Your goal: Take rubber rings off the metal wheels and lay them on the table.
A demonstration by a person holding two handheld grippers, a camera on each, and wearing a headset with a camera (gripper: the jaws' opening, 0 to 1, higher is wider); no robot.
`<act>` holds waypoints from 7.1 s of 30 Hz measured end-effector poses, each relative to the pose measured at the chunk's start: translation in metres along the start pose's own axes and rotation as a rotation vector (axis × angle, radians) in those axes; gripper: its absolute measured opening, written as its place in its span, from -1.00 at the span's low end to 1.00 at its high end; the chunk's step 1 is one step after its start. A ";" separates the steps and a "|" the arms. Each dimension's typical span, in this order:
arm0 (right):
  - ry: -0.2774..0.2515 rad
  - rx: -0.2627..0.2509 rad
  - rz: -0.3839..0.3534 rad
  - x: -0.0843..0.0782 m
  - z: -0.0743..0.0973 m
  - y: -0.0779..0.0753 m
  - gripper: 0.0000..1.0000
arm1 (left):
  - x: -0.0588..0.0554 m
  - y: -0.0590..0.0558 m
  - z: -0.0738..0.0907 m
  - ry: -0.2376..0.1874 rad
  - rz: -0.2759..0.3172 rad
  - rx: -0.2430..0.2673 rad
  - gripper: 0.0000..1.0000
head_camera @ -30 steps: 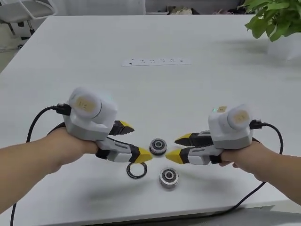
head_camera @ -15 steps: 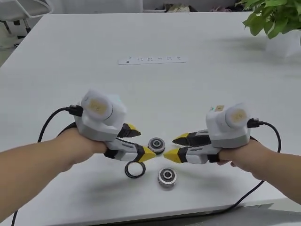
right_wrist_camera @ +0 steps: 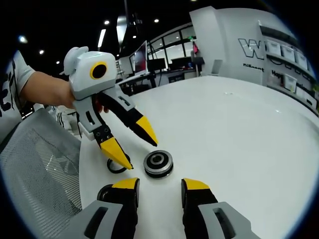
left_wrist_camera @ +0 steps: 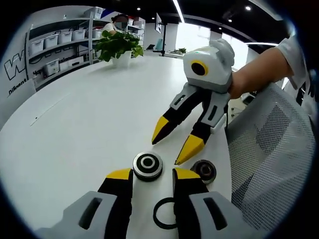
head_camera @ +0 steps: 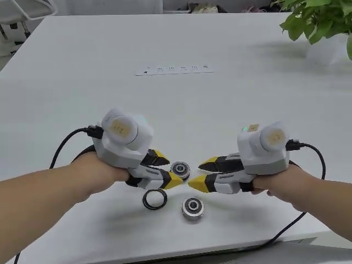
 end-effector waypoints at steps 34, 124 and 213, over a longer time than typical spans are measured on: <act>0.006 0.005 0.012 0.001 -0.003 0.001 -0.38 | 0.006 0.001 -0.013 -0.008 -0.083 0.048 -0.83; -0.094 -0.008 -0.247 0.014 -0.009 -0.003 -1.00 | 0.004 -0.003 -0.012 -0.028 -0.055 0.110 -0.84; -0.201 0.152 -0.112 0.056 0.004 0.029 -1.00 | -0.014 -0.016 0.112 -0.149 0.035 0.076 0.05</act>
Point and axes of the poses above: the centre of the closed fingertips' face, and the gripper's own axes: z roughly backward along the fingers, y roughly to its left, x roughly out of its top, the point moved 5 cm from there along z, roughly backward along the fingers, and after that the axes turned 11 degrees about z, right-handed, at the moved point
